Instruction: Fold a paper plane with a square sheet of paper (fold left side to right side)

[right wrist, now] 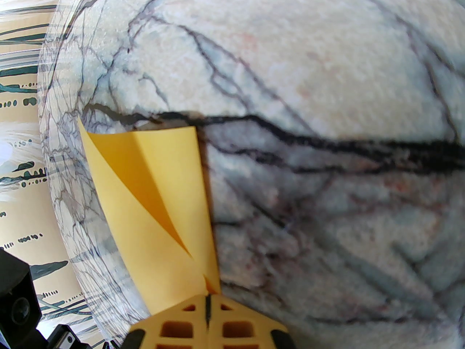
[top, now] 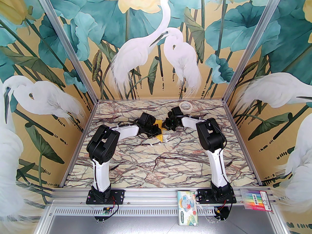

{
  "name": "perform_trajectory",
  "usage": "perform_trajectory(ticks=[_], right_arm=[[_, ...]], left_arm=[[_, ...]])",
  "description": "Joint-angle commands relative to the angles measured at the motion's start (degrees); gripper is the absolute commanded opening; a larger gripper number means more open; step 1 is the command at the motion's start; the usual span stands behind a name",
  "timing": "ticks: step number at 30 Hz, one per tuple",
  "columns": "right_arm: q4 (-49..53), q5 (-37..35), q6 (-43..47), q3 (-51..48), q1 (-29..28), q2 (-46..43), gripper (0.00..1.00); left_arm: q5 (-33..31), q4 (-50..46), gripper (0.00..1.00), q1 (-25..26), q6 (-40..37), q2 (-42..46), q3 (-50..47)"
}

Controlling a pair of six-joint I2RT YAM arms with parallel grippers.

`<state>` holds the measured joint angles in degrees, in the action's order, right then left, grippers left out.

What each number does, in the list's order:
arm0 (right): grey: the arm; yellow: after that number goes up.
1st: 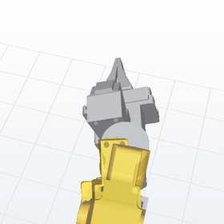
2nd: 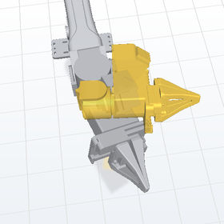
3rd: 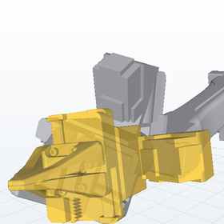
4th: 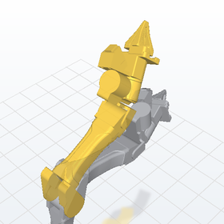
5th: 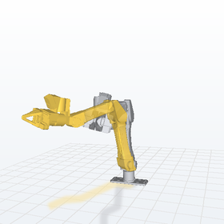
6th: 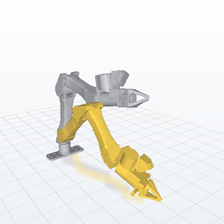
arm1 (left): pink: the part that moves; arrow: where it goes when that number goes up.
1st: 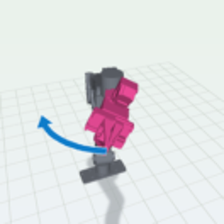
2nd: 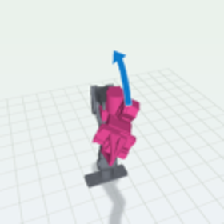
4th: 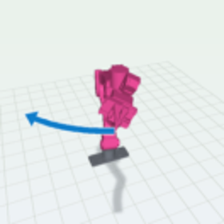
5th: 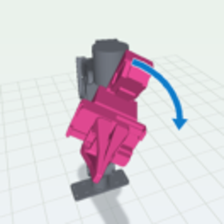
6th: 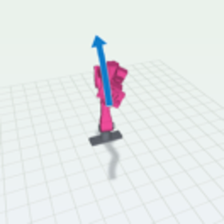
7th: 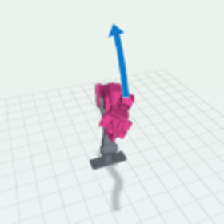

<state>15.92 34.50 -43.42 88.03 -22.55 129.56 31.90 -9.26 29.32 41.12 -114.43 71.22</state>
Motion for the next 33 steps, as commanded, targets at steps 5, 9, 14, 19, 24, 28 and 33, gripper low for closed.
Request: perform_trajectory(ticks=[5, 9, 14, 19, 24, 28, 33], right_arm=[[1.5, -1.2, 1.0, 0.6, -0.4, 1.7, 0.0], [1.6, -1.2, 1.1, 0.6, -0.5, 1.6, 0.0], [1.6, -1.0, 1.1, 0.6, -0.5, 1.6, 0.0], [1.5, -1.0, 1.1, 0.7, -0.5, 1.5, 0.0], [1.8, -1.4, 1.8, 1.3, -0.5, 1.0, 0.0], [2.3, -2.1, 2.7, 2.0, -0.7, 0.5, 0.0], [2.9, -2.2, 3.0, 3.0, -0.6, 1.0, 0.0]], left_arm=[[0.5, 0.1, 0.0, 0.5, 0.1, -3.3, 0.6], [-0.1, 0.1, 0.0, 0.5, 0.2, -4.2, 0.8], [-0.7, -0.1, 0.0, 0.5, 0.4, -4.4, 1.4], [-0.9, -0.1, 0.0, 0.5, 0.3, -4.5, 1.4], [-0.9, 0.0, 0.0, 0.5, 0.4, -4.6, 1.2], [-1.2, -0.1, 0.0, 0.5, 0.6, -4.7, 1.0], [-1.0, -0.1, 0.0, 0.5, 0.6, -4.9, 1.0]])
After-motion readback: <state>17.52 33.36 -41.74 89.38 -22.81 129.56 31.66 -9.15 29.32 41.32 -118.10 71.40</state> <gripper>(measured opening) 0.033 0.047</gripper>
